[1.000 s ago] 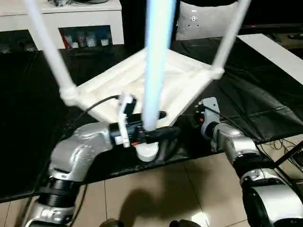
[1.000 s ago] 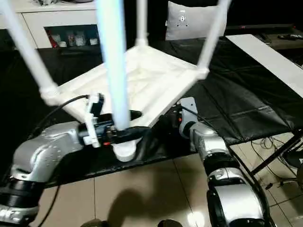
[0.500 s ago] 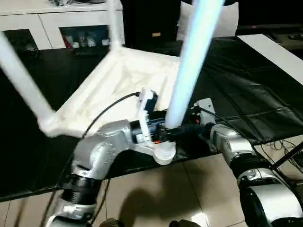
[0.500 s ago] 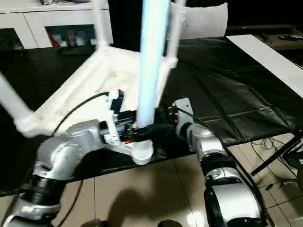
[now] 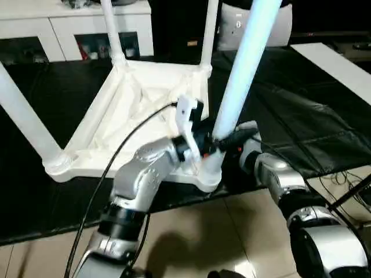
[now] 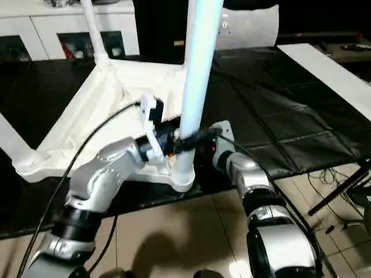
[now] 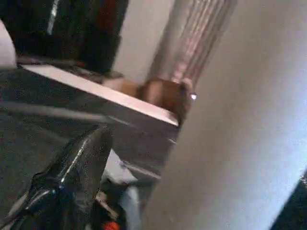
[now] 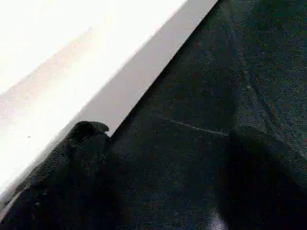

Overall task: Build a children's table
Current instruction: Rotate table base

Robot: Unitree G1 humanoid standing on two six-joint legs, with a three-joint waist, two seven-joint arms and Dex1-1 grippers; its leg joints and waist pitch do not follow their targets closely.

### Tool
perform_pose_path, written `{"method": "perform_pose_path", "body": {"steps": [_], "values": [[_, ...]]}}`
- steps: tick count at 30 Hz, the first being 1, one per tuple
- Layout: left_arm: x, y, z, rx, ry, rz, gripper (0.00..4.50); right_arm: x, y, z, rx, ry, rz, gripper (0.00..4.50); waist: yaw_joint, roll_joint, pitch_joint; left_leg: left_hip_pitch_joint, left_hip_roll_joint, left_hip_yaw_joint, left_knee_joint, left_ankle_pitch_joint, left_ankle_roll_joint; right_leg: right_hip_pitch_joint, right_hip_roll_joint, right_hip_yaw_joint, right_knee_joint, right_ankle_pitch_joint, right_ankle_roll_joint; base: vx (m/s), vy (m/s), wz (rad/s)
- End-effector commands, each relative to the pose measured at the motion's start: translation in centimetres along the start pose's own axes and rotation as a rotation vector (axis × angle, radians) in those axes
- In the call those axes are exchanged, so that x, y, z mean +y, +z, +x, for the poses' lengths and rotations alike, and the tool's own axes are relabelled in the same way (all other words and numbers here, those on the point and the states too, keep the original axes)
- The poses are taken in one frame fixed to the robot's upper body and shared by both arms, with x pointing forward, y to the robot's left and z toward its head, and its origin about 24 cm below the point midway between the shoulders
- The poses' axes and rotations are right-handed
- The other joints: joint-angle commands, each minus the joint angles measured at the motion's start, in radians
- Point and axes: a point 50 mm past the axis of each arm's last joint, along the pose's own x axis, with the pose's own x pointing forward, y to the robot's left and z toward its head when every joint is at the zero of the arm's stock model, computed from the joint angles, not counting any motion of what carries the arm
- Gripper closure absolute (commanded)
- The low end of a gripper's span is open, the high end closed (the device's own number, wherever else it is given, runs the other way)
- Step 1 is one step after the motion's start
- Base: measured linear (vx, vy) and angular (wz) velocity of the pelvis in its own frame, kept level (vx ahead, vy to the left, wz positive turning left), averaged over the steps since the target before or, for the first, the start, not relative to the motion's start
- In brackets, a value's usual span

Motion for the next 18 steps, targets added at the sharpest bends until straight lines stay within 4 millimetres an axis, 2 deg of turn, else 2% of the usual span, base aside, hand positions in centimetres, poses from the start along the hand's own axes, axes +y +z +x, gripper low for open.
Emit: {"method": "perform_pose_path", "body": {"steps": [1,2,3,5,6,7,8,10,11,12,13,14,15,16,17,18], "values": [[0.6,0.1,0.5,0.002,0.062,0.056,0.13,-0.6,0.7,-0.5,-0.062,-0.015,0.011,0.00,0.008,0.002,-0.081,0.024,0.019,-0.003,-0.070,-0.292,0.025,0.053,-0.041,0.029,-0.069,-0.284,-0.216,0.000,0.000,0.00],[1.3,0.2,0.6,-0.011,0.130,0.096,0.13,-1.4,0.9,-1.2,-0.090,-0.034,0.018,0.00,0.008,0.003,-0.080,0.022,0.018,-0.003,-0.072,-0.293,0.028,0.053,-0.039,0.028,-0.072,-0.283,-0.212,0.000,0.000,0.00],[1.6,0.2,0.6,-0.015,0.155,0.109,0.13,-1.7,0.9,-1.5,-0.103,-0.040,0.018,0.00,0.012,-0.002,-0.080,0.025,0.019,-0.003,-0.071,-0.301,0.031,0.053,-0.037,0.028,-0.073,-0.281,-0.201,0.000,0.000,0.00],[1.9,0.0,0.7,-0.012,0.186,0.149,0.13,-2.4,1.0,-2.4,-0.134,-0.058,0.020,0.00,0.015,0.004,-0.081,0.022,0.017,-0.004,-0.072,-0.299,0.030,0.055,-0.038,0.027,-0.075,-0.295,-0.195,0.000,0.000,0.00],[2.0,-0.1,0.8,-0.009,0.197,0.173,0.13,-2.7,1.0,-2.9,-0.148,-0.066,0.023,0.00,0.020,-0.001,-0.079,0.024,0.018,-0.003,-0.072,-0.308,0.031,0.054,-0.038,0.028,-0.081,-0.316,-0.176,0.000,0.000,0.00],[1.9,-0.3,0.8,-0.007,0.195,0.187,0.13,-2.9,1.0,-3.3,-0.160,-0.072,0.024,0.00,0.020,0.001,-0.080,0.026,0.018,-0.004,-0.072,-0.311,0.028,0.054,-0.039,0.028,-0.078,-0.321,-0.176,0.000,0.000,0.00],[1.8,-0.5,0.7,-0.007,0.193,0.194,0.13,-3.0,0.9,-3.6,-0.167,-0.075,0.025,0.00,0.021,-0.002,-0.078,0.024,0.016,-0.003,-0.073,-0.312,0.030,0.055,-0.039,0.028,-0.083,-0.331,-0.171,0.000,0.000,0.00],[1.3,-0.8,0.3,-0.029,0.176,0.211,0.13,-3.0,0.6,-4.7,-0.183,-0.083,0.008,0.00,0.020,0.006,-0.079,0.022,0.016,-0.006,-0.075,-0.314,0.026,0.056,-0.039,0.027,-0.084,-0.345,-0.167,0.000,0.000,0.00],[0.8,-0.8,-0.6,-0.064,0.150,0.193,0.13,-2.7,0.7,-6.0,-0.211,-0.087,-0.001,0.00,0.020,-0.002,-0.077,0.020,0.016,-0.004,-0.076,-0.318,0.031,0.056,-0.038,0.028,-0.085,-0.347,-0.162,0.000,0.000,0.00],[0.5,-0.8,-1.1,-0.075,0.135,0.192,0.13,-2.5,0.7,-6.5,-0.224,-0.091,-0.001,0.00,0.022,0.001,-0.077,0.020,0.019,-0.006,-0.078,-0.318,0.038,0.059,-0.038,0.029,-0.086,-0.353,-0.157,0.000,0.000,0.00],[0.5,-0.8,-1.1,-0.075,0.135,0.192,0.13,-2.5,0.7,-6.5,-0.224,-0.091,-0.001,0.00,0.022,0.001,-0.078,0.020,0.019,-0.005,-0.078,-0.315,0.041,0.057,-0.039,0.030,-0.087,-0.354,-0.155,0.000,0.000,0.00],[0.3,-0.8,-1.4,-0.080,0.127,0.195,0.13,-2.4,0.7,-6.9,-0.231,-0.094,0.000,0.00,0.019,0.005,-0.081,0.020,0.018,-0.007,-0.078,-0.315,0.039,0.055,-0.038,0.029,-0.085,-0.362,-0.158,0.000,0.000,0.00],[0.1,-1.0,-1.8,-0.075,0.112,0.191,0.13,-2.2,0.7,-7.4,-0.240,-0.095,-0.001,0.00,0.016,0.010,-0.079,0.022,0.017,-0.006,-0.079,-0.338,0.031,0.049,-0.035,0.027,-0.089,-0.393,-0.152,0.000,0.000,0.00],[-0.3,-1.2,-3.2,-0.053,0.097,0.219,0.13,-1.7,0.7,-8.7,-0.257,-0.097,-0.004,0.00,0.017,0.014,-0.076,0.026,0.019,-0.007,-0.082,-0.355,0.026,0.048,-0.035,0.027,-0.093,-0.412,-0.145,0.000,0.000,0.00],[-0.4,-1.2,-3.4,-0.048,0.097,0.220,0.13,-1.6,0.7,-8.9,-0.259,-0.097,-0.005,0.00,0.017,0.011,-0.071,0.025,0.025,-0.009,-0.088,-0.378,0.023,0.047,-0.035,0.030,-0.095,-0.429,-0.128,0.000,0.000,0.00],[-0.6,-1.4,-4.4,-0.029,0.097,0.221,0.13,-1.2,0.7,-9.6,-0.266,-0.094,-0.009,0.00,0.017,0.017,-0.070,0.027,0.023,-0.011,-0.089,-0.393,0.018,0.045,-0.034,0.029,-0.093,-0.445,-0.122,0.000,0.000,0.00]]}}
